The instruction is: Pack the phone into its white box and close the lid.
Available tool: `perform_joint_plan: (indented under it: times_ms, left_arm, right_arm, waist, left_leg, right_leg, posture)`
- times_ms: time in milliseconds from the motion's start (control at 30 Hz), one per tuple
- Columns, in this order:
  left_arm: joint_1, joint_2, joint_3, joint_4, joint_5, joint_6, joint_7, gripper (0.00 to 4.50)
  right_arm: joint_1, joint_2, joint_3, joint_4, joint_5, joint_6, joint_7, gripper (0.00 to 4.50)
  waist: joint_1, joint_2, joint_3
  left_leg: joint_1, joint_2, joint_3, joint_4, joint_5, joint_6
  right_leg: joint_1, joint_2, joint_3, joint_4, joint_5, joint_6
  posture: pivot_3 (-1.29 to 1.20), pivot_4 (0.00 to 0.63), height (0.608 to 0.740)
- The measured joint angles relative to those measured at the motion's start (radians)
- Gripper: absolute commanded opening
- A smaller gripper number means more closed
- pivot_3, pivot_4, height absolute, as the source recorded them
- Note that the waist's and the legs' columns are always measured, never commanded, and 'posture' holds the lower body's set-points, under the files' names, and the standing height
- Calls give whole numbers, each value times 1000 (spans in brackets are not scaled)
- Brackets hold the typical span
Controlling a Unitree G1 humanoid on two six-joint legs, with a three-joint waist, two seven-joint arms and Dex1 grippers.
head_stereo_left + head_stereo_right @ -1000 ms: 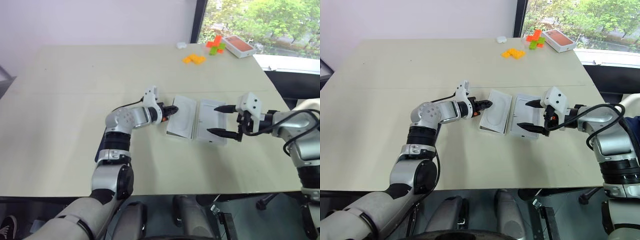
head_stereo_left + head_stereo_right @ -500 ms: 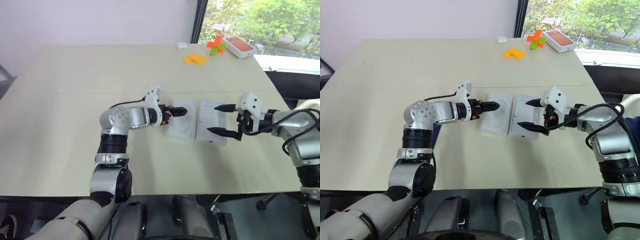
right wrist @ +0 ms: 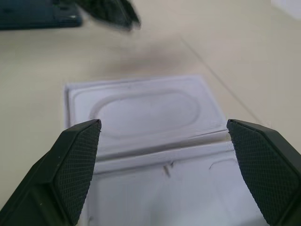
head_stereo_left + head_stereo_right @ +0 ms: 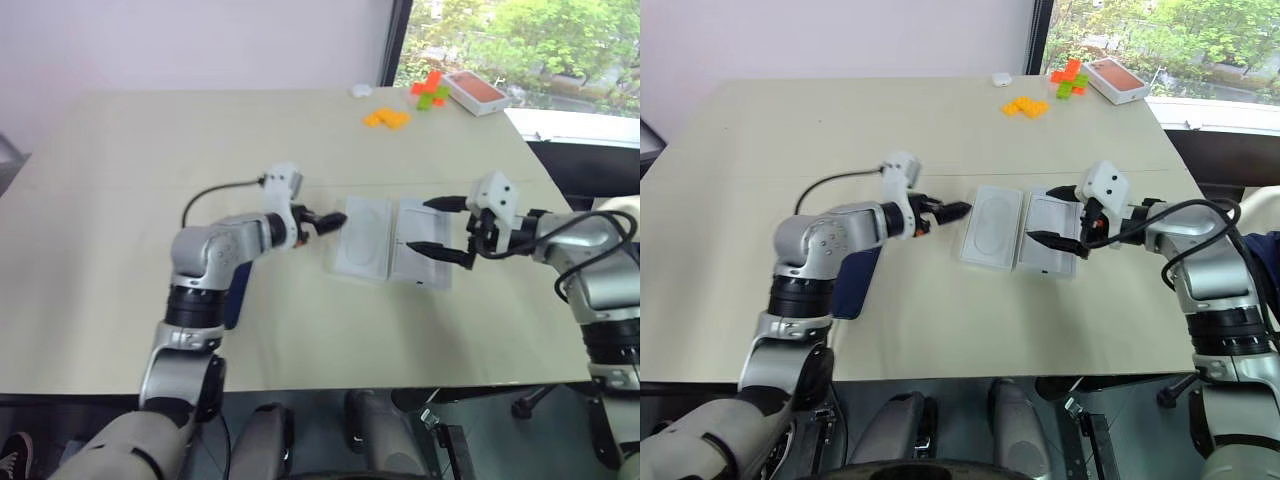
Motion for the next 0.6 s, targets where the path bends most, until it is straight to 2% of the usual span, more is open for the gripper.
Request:
perform_joint_plan:
  times_ms: [33, 100, 300, 400, 600]
  left_arm:
    - [23, 48, 11, -37, -1, -61, -61, 4500]
    - [72, 110, 23, -76, -2, -156, -163, 4500]
    - [211, 207, 61, -73, -1, -332, -327, 4500]
    - [244, 238, 102, -64, -4, -362, -347, 4500]
    - [289, 244, 97, -55, 13, -399, -351, 4500]
  right_arm:
    - [-13, 21, 15, 2, -22, 4, -26, 3968]
    - [-15, 57, 53, 2, -50, 11, -54, 3202]
    - [-94, 123, 115, 51, -123, 20, -126, 112]
    - [-152, 166, 156, 110, -178, -6, -151, 44]
    - [-234, 247, 310, 278, -354, -137, -197, 44]
  waist:
    - [-2, 0, 0]
    - [1, 1, 0]
    - [2, 1, 0]
    - [1, 1, 0]
    - [2, 1, 0]
  left_leg:
    - [0, 0, 0, 0, 0, 0]
    - [0, 1, 0, 0, 0, 0]
    - [-1, 0, 0, 1, 0, 1]
    - [-1, 0, 0, 1, -1, 1]
    - [-1, 0, 0, 1, -1, 1]
  right_leg:
    - [0, 0, 0, 0, 0, 0]
    - [0, 0, 0, 0, 0, 0]
    - [0, -1, 0, -1, 0, -1]
    - [0, 0, -1, 0, 0, -1]
    - [0, 0, -1, 0, 0, -1]
  posture:
    - [0, 150, 740]
    - [0, 150, 740]
    - [0, 150, 740]
    - [0, 150, 740]
    - [0, 150, 740]
